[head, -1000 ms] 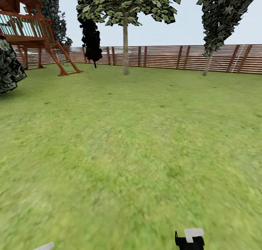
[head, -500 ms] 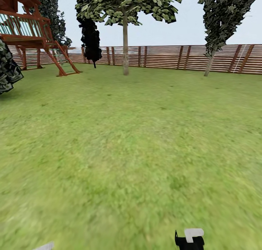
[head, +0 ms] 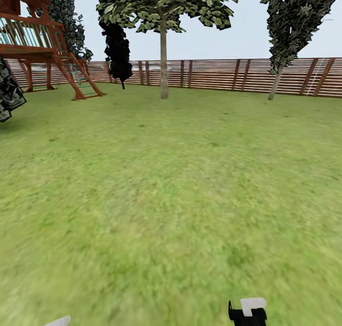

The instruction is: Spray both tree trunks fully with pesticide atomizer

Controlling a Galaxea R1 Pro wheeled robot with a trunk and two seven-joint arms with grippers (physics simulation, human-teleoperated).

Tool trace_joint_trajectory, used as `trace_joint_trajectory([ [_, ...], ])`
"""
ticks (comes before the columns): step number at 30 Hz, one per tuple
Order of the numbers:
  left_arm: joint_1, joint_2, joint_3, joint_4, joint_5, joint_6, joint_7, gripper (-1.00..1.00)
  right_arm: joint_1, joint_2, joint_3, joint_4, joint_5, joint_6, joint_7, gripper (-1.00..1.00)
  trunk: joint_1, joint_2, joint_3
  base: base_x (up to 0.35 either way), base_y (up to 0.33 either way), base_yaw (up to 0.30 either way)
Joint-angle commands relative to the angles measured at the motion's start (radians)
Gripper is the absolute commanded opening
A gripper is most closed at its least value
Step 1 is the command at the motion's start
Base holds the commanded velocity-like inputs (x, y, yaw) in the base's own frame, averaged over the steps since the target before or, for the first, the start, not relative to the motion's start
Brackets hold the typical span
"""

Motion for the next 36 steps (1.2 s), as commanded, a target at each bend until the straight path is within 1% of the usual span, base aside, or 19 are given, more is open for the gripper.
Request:
trace_joint_trajectory([
  [1,0.000,0.000,0.000,0.000,0.000,0.000,0.000,-1.00,0.000,0.000,0.000,0.000,0.000,0.000,0.000,1.00,0.000,0.000,0.000,0.340,0.000,0.000],
  [36,0.000,0.000,0.000,-0.001,0.001,-0.001,0.000,-1.00,0.000,0.000,0.000,-0.001,0.000,0.000,0.000,1.00,0.000,0.000,0.000,0.340,0.000,0.000],
])
